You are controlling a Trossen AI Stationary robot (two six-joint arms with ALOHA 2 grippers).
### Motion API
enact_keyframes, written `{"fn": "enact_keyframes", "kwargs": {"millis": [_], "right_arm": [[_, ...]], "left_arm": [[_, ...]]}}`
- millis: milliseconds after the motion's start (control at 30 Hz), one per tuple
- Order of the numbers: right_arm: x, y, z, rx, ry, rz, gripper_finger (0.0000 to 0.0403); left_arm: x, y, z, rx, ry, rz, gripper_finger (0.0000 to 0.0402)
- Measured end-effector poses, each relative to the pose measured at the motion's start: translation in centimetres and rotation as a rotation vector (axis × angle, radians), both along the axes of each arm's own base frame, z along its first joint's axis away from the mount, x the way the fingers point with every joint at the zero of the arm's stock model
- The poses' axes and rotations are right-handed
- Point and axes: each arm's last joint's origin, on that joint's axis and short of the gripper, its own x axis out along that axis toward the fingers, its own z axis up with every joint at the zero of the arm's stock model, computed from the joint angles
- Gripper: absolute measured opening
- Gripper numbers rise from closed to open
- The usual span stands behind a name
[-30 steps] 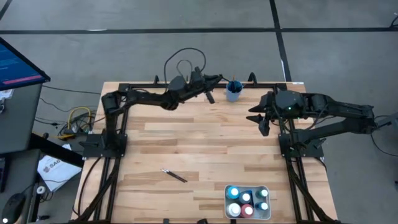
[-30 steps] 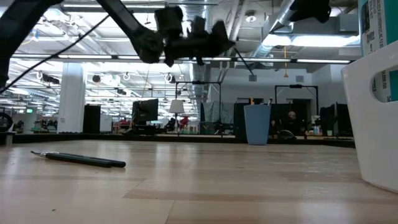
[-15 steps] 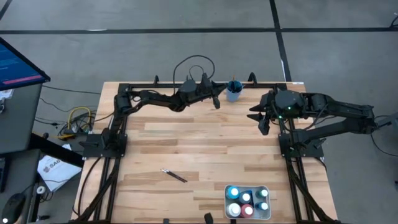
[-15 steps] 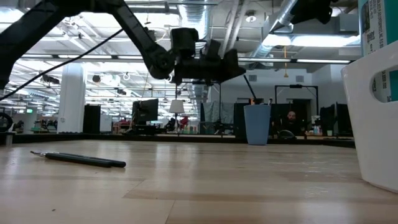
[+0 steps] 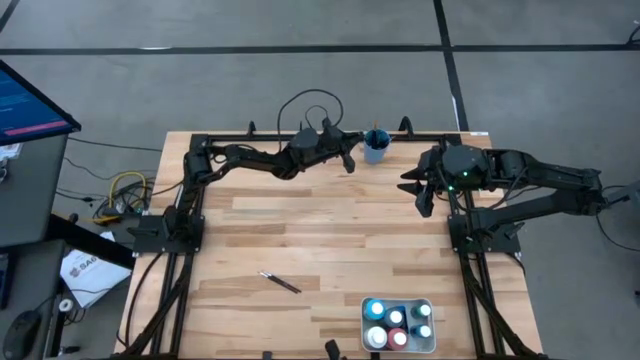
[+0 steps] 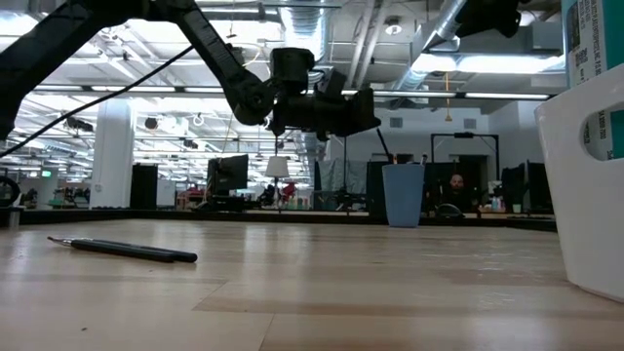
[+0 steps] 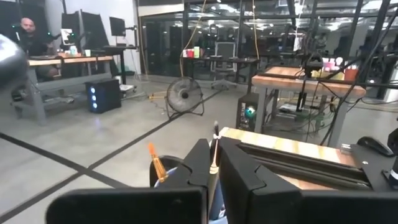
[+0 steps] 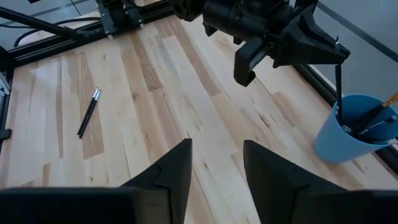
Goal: Pick & Place Paint Supplies
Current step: Put the silver paintbrush into the blue cup
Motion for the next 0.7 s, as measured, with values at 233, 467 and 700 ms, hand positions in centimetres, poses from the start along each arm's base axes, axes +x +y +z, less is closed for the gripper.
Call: {"fn": "enact_keyframes", "kwargs": {"millis": [233, 467, 700], "right_arm": [[0.0, 0.0, 0.0, 0.000, 0.000, 0.000, 0.0133], [0.0, 0.0, 0.0, 0.000, 0.000, 0.000, 0.0133], [0.0, 0.0, 0.0, -0.001, 0.001, 0.000, 0.0133]], "left_arm": [[0.0, 0.0, 0.0, 0.002, -0.005, 0.002, 0.0027], [0.1, -0.2, 0.0, -0.020, -0.014, -0.066, 0.0092], [-0.1, -0.4, 1.2, 0.007, -0.026, -0.113, 0.0168]]}}
